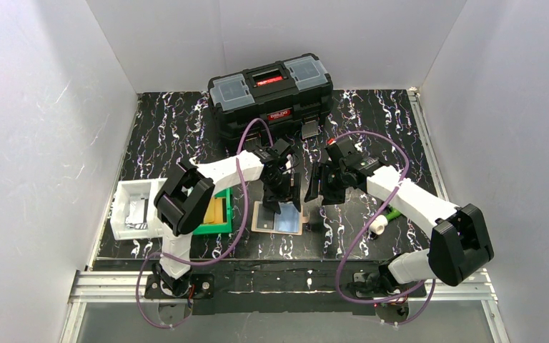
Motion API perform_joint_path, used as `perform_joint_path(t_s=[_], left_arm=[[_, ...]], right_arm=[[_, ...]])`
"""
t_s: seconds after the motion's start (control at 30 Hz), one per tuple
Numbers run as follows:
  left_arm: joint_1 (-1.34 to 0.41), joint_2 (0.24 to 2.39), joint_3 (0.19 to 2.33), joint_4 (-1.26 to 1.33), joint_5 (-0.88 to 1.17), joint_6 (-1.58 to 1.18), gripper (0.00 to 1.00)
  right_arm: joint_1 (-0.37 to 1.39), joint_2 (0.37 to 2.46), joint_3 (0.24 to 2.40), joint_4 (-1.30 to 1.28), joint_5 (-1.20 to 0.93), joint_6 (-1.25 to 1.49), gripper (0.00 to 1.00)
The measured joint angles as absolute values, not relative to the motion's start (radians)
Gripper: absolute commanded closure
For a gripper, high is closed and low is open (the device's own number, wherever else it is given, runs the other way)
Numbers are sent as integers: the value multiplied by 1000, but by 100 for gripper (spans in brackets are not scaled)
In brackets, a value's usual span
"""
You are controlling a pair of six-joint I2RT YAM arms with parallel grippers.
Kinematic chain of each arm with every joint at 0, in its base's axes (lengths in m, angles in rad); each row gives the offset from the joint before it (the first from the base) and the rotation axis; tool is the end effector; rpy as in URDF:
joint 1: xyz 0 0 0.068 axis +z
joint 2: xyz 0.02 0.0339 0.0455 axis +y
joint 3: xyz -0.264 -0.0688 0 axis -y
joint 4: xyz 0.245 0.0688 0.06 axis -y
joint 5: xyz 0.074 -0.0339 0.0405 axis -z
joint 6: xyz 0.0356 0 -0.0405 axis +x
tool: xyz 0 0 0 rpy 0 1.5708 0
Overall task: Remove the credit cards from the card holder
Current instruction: Remove the credit card from the card holder.
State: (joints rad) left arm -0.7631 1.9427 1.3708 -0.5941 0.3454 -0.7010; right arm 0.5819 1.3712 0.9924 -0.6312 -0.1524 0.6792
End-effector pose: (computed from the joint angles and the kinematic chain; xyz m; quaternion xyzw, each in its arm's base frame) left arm 0.2784 -0.2829 0.1785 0.0645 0.9635 -0.2576 0.0348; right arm 0.2272 0.1560 0.2449 0.0256 0.9580 0.2218 0.1797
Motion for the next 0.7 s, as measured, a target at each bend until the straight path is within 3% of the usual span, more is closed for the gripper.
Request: perform_joint_path(t_s=[0.17,0.33,0.43,0.57,0.7], left_arm=[[-762,1934,1425,-651,292,-680,31],[-739,1879,1450,-728,187,-639,39],[-698,1821,1411,-744,148,-619,48],[-641,1765,1312,-745,136,-599,75],[-617,1763,1241,-739,134,-583,87]], right_arm=[[582,1373,986,-627,-176,682,34],[582,1391,977,-584,-229,706,37],[583,1422,953,-525,-280,738,41],[601,1486,944,-456,-334,787,47],[643,1554,944,-381,-378,830,51]])
